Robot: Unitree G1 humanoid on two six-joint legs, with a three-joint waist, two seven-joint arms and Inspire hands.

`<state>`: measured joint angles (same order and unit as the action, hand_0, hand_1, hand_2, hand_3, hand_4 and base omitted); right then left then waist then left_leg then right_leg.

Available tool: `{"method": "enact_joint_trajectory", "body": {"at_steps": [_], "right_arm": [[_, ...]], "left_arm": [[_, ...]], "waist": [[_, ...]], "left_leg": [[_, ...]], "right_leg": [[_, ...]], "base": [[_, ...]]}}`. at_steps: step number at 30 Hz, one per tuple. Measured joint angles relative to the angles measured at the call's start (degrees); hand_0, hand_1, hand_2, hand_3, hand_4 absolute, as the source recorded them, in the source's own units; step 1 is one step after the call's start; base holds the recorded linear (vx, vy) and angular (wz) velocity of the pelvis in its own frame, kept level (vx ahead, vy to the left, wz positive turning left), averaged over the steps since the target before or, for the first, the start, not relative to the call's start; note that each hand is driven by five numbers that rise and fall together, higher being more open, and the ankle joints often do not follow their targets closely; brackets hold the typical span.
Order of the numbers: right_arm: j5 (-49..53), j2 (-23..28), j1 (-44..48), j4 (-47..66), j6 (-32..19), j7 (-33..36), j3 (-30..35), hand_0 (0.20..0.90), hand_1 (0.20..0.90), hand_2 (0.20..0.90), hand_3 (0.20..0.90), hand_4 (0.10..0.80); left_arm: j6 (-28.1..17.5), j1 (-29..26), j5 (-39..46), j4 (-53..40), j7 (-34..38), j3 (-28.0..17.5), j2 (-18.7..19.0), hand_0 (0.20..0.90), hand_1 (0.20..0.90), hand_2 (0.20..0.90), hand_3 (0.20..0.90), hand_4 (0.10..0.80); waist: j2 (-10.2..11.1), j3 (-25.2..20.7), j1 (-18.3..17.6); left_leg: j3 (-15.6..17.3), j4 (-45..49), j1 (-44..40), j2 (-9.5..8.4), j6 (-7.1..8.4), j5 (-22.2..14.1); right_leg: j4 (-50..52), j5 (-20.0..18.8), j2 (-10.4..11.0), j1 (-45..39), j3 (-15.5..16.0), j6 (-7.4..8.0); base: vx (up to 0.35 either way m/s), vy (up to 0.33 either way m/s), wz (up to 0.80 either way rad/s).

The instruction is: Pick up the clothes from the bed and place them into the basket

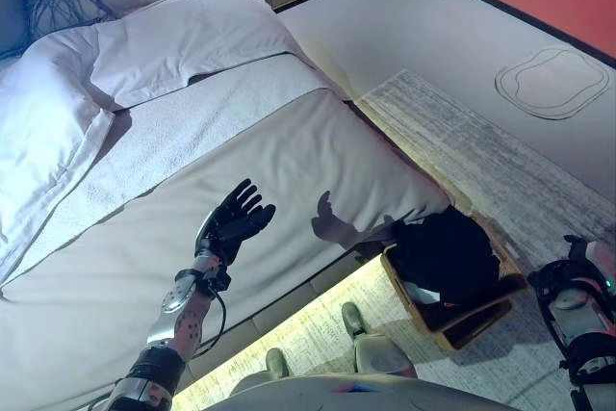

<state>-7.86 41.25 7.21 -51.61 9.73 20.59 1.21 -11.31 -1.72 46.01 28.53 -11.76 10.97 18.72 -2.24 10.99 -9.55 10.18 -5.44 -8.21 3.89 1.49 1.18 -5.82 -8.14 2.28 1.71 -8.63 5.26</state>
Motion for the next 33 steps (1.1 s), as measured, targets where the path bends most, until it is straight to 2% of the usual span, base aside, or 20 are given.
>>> {"method": "enact_joint_trajectory", "body": {"at_steps": [4,7,10,13,16,19,26,31,33], "right_arm": [[1.7,0.0,-0.8,3.7,-0.3,2.4,0.4,0.900,0.900,0.900,0.900,0.800],[3.5,-1.1,-3.4,16.3,-1.4,4.9,0.6,0.900,0.900,0.900,0.900,0.800],[3.2,-6.4,-5.3,30.2,-4.1,6.3,0.6,0.900,0.900,0.900,0.900,0.800],[1.5,-12.4,-5.9,37.9,-8.2,6.3,-3.2,0.900,0.900,0.900,0.900,0.800],[-1.4,-13.3,-5.5,38.9,-11.4,4.7,-11.4,0.900,0.900,0.900,0.900,0.800],[-2.6,-14.2,-4.4,38.5,-13.2,3.2,-17.0,0.900,0.900,0.900,0.900,0.800],[-2.7,-17.1,-2.8,34.5,-14.6,1.0,-22.0,0.900,0.900,0.900,0.900,0.800],[-2.1,-17.8,-3.3,32.5,-14.6,-0.2,-22.5,0.900,0.900,0.900,0.900,0.800],[-1.2,-17.9,-3.3,32.1,-14.6,-0.6,-22.5,0.900,0.900,0.900,0.900,0.800]], "left_arm": [[0.0,0.3,0.0,0.0,0.0,0.0,0.0,0.900,0.900,0.900,0.900,0.800],[-0.1,1.8,0.0,0.0,0.1,0.0,-0.5,0.900,0.900,0.900,0.900,0.800],[-0.2,2.8,-0.2,0.1,0.3,-0.2,-3.3,0.900,0.900,0.900,0.900,0.800],[-0.2,3.5,-1.3,0.5,1.2,-0.2,-6.6,0.900,0.900,0.900,0.900,0.800],[-0.2,3.6,-3.6,0.8,2.1,0.2,-8.7,0.900,0.900,0.900,0.900,0.800],[-0.2,3.7,-6.9,2.0,4.2,0.6,-9.0,0.900,0.900,0.900,0.900,0.800],[2.4,4.0,-10.1,3.1,8.9,0.8,-7.0,0.900,0.900,0.900,0.900,0.800],[3.9,6.7,-10.1,3.5,8.6,0.5,-5.7,0.900,0.900,0.900,0.900,0.800],[3.9,8.0,-10.1,3.5,8.0,0.5,-5.1,0.900,0.900,0.900,0.900,0.800]], "waist": [[-0.4,-0.3,-0.2],[-1.1,-0.7,-0.9],[-1.2,-0.7,-0.9],[-1.2,-0.7,0.1],[-1.1,-0.7,1.9],[-1.0,-0.8,4.3],[-0.4,-1.0,9.2],[0.7,-1.4,11.3],[1.2,-1.7,12.3]], "left_leg": [[-0.3,0.0,0.0,0.01,-0.01,0.0],[-0.4,0.0,0.0,0.11,-0.01,0.0],[-1.5,0.0,-0.1,0.23,-0.02,0.1],[-2.8,0.0,-0.1,0.35,0.12,0.2],[-5.1,0.0,0.4,0.33,0.15,0.5],[-6.9,0.0,0.8,0.45,0.08,1.1],[-12.0,0.0,1.9,0.52,0.40,2.0],[-15.3,0.0,2.0,0.02,0.63,2.3],[-15.5,0.0,2.0,-0.01,0.63,2.3]], "right_leg": [[0.0,0.0,-0.1,0.0,0.0,0.00],[0.0,0.0,-0.2,-0.1,-0.1,0.00],[0.0,0.0,-0.3,-0.8,0.4,-0.02],[0.0,0.0,-0.2,-1.3,1.5,-0.09],[0.2,0.2,0.0,-2.0,3.5,-0.33],[0.2,0.4,0.2,-2.3,5.3,-0.69],[0.1,1.4,0.7,-4.2,10.8,-1.02],[0.0,1.9,1.4,-6.0,14.3,-0.83],[0.0,2.2,1.5,-6.1,14.6,-0.83]], "base": [[0.008,0.007,0.00],[0.022,0.016,-0.01],[0.021,0.023,0.14],[0.011,0.013,0.22],[0.019,0.007,0.31],[0.032,0.011,0.35],[0.056,0.011,0.40],[0.067,-0.013,0.36],[0.041,-0.004,0.16]]}}
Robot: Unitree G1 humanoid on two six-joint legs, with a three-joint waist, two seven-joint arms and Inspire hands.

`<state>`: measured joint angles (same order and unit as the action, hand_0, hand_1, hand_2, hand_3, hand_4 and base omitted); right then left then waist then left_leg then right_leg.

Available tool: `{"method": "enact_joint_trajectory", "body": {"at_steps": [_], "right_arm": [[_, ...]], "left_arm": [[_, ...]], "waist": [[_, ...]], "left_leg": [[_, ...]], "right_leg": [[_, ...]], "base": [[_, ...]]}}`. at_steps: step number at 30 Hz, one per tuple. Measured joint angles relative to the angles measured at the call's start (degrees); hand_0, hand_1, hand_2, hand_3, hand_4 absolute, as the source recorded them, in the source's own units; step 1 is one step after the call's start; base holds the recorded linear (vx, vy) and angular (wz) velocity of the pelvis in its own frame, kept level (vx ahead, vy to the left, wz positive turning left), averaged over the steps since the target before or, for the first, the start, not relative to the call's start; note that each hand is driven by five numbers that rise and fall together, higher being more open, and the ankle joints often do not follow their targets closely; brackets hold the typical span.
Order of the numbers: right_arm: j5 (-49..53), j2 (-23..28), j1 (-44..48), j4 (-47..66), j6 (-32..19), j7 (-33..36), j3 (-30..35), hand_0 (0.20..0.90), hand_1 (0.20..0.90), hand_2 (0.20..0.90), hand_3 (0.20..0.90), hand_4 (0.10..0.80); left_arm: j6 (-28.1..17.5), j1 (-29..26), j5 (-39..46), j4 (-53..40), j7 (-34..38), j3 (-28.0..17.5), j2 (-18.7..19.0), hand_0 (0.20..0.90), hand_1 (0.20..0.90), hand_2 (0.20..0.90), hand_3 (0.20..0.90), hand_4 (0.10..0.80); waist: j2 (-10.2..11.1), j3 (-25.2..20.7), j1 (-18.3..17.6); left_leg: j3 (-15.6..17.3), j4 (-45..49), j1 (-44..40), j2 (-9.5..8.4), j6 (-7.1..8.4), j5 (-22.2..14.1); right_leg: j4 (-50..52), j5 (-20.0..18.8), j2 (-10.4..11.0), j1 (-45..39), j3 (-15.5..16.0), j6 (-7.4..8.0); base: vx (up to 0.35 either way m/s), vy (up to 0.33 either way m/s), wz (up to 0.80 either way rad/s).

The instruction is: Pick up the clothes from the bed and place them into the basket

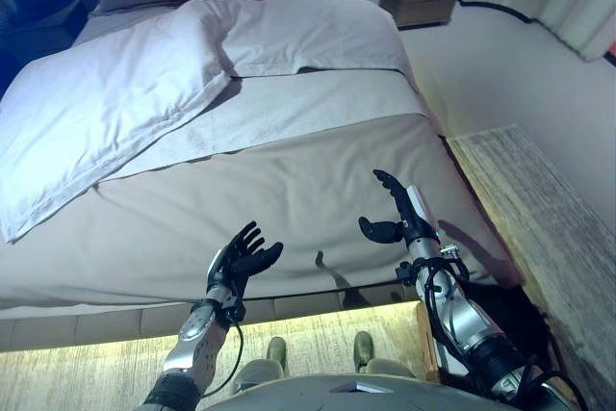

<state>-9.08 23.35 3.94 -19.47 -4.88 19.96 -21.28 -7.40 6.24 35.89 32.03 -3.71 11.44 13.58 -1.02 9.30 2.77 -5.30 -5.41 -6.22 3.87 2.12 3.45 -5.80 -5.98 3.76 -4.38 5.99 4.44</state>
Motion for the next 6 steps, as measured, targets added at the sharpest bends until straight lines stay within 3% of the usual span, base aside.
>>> {"method": "enact_joint_trajectory", "body": {"at_steps": [6], "right_arm": [[0.1,-0.1,-0.5,0.0,0.0,-0.5,0.0,0.900,0.900,0.900,0.900,0.800]], "left_arm": [[0.7,1.6,0.0,0.0,-0.6,-0.2,1.3,0.900,0.900,0.900,0.900,0.800]], "waist": [[0.5,-0.2,0.4]], "left_leg": [[-2.2,0.0,0.4,-0.26,-0.11,0.2]], "right_leg": [[0.1,0.3,0.4,-0.9,2.4,0.15]], "base": [[0.040,-0.013,0.19]]}}
